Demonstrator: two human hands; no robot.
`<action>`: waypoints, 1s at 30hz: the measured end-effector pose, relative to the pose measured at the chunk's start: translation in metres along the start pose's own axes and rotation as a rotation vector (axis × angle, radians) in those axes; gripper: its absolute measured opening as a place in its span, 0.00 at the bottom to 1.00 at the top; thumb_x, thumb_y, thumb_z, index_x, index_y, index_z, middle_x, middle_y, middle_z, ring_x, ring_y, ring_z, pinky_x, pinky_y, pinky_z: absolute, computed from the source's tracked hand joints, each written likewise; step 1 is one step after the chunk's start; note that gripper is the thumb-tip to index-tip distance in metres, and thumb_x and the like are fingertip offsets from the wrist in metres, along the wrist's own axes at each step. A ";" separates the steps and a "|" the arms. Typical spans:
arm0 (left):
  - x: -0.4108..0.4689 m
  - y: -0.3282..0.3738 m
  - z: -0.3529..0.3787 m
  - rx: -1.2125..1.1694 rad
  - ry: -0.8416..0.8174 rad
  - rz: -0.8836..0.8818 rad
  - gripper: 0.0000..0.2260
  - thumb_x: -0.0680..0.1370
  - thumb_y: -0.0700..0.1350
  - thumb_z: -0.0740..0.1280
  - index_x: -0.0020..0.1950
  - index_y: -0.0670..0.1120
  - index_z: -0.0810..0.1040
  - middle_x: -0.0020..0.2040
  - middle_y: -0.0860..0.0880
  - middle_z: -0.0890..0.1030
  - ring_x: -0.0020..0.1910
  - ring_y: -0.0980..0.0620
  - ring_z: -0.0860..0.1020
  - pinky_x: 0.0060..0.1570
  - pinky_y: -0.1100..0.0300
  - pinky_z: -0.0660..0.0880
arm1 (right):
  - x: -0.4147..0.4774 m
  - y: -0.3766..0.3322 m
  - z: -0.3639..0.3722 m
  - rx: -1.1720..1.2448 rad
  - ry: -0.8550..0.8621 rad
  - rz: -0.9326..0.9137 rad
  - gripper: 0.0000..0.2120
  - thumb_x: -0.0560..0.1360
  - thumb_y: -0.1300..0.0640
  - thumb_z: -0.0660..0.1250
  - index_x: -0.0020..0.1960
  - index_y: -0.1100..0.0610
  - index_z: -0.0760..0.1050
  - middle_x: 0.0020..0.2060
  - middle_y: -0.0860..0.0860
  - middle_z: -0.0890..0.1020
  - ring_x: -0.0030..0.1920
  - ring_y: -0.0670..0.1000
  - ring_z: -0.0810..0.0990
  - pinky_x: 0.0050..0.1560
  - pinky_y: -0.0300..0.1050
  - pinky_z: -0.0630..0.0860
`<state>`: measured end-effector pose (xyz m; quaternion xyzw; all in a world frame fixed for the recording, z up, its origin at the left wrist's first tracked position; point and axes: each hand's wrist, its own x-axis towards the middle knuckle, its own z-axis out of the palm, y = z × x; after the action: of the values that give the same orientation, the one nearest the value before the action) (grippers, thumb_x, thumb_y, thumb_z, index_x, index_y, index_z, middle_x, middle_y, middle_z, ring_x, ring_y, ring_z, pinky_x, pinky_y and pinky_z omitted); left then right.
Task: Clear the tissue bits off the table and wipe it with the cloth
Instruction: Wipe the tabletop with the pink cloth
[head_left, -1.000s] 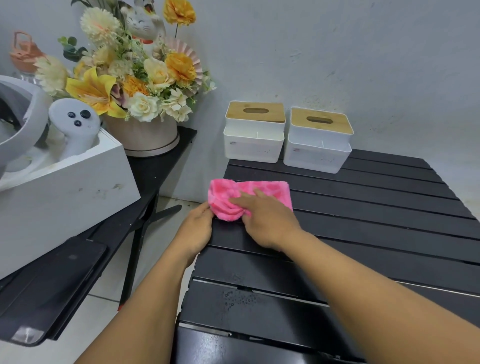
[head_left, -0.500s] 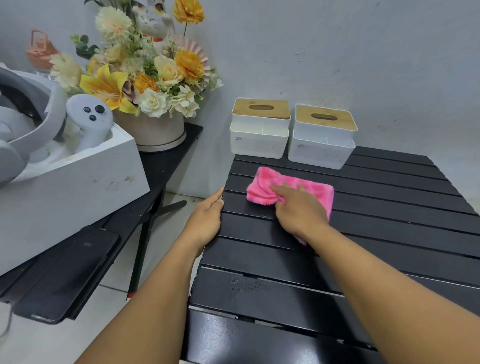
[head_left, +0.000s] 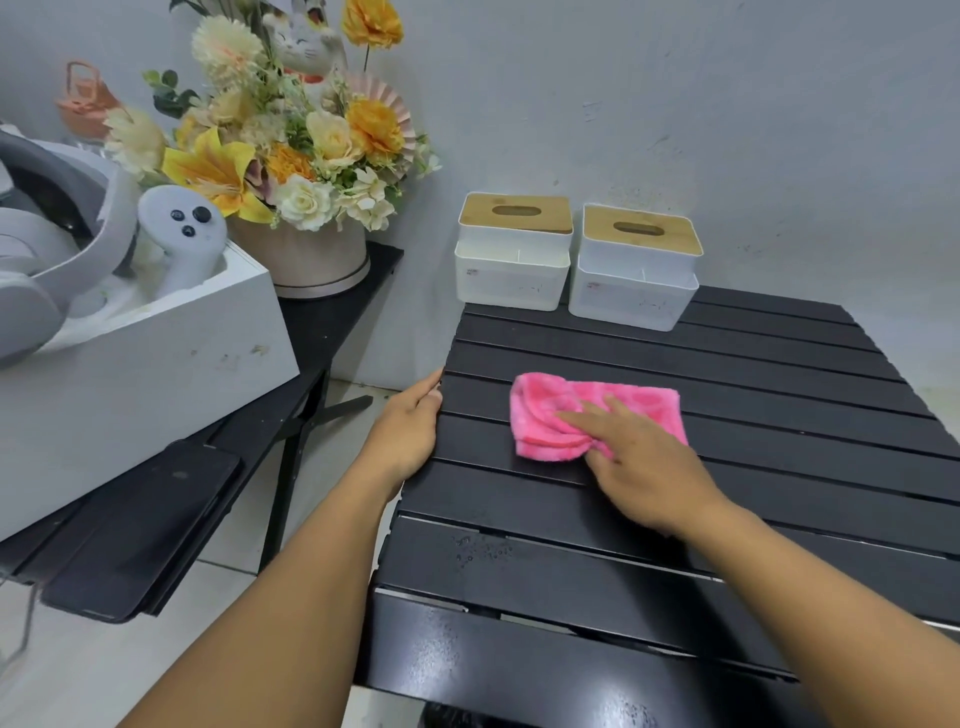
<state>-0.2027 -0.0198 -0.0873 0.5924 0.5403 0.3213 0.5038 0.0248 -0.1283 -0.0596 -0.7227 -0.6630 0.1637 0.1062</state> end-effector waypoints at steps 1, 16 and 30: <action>-0.001 -0.001 0.000 -0.001 -0.005 -0.006 0.18 0.85 0.46 0.54 0.73 0.56 0.72 0.69 0.60 0.74 0.66 0.58 0.72 0.63 0.68 0.68 | 0.000 0.006 -0.001 -0.004 0.025 0.041 0.26 0.81 0.57 0.55 0.74 0.34 0.61 0.76 0.36 0.61 0.79 0.47 0.52 0.76 0.48 0.55; 0.004 -0.009 0.002 -0.045 -0.008 0.024 0.18 0.85 0.45 0.55 0.72 0.57 0.73 0.65 0.62 0.77 0.66 0.60 0.73 0.68 0.63 0.67 | 0.122 -0.039 -0.005 -0.040 0.108 0.199 0.26 0.79 0.58 0.53 0.75 0.39 0.62 0.74 0.48 0.69 0.74 0.59 0.64 0.66 0.55 0.68; 0.010 -0.013 -0.001 -0.049 0.009 -0.001 0.18 0.84 0.46 0.57 0.74 0.55 0.72 0.70 0.59 0.74 0.69 0.59 0.71 0.69 0.63 0.64 | 0.093 -0.057 0.015 -0.087 0.090 0.077 0.25 0.81 0.57 0.54 0.76 0.43 0.61 0.76 0.48 0.65 0.77 0.59 0.59 0.73 0.59 0.61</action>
<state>-0.2059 -0.0111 -0.1007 0.5781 0.5349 0.3367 0.5160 -0.0277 -0.0313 -0.0614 -0.7581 -0.6359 0.1062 0.0980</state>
